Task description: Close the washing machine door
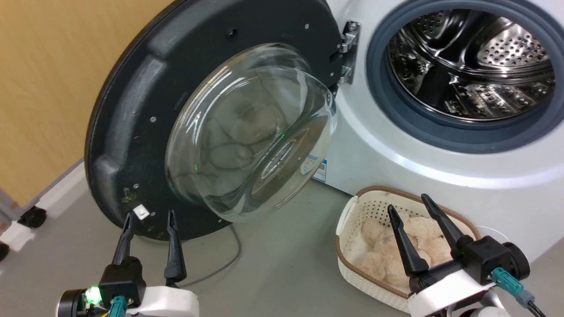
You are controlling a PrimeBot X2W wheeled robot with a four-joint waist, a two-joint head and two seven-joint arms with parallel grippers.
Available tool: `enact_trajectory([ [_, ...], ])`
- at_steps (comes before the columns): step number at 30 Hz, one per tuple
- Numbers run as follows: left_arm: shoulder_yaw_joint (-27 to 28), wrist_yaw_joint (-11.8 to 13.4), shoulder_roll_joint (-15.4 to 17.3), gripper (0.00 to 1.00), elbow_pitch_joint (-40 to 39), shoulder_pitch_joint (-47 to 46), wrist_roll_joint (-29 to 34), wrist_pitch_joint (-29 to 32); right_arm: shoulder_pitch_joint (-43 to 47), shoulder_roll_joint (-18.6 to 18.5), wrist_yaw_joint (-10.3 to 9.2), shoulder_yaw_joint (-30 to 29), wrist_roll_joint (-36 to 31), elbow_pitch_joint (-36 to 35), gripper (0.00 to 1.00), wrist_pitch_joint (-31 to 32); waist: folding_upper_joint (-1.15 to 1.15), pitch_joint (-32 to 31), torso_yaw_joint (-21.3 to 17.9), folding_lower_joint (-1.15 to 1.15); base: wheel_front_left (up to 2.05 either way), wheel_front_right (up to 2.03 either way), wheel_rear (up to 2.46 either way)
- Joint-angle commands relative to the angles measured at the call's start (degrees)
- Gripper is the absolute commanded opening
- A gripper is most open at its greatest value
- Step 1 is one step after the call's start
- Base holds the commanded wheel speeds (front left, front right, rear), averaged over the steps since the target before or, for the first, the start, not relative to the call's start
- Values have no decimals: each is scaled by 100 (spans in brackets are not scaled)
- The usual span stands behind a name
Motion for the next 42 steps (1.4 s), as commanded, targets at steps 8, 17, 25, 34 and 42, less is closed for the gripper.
enact_trajectory([
  [8,-7,143,28,100,-70,148,0,-138,-131,-38,4,98,88,64,100,-149,0,5,216,0,0,0,0],
  [17,-15,217,30,100,-104,184,-18,-245,-154,-36,4,143,118,82,100,-256,0,7,431,0,0,0,0],
  [25,-12,265,29,100,-92,192,-55,-329,-159,-27,4,174,135,100,100,-340,0,21,606,0,0,0,0],
  [34,-22,325,31,100,-106,214,-51,-436,-148,-16,5,201,165,111,100,-447,0,41,830,0,0,0,0],
  [42,-46,227,27,0,-78,192,-132,-436,-95,-4,5,150,164,82,100,-447,0,48,834,0,0,0,0],
])
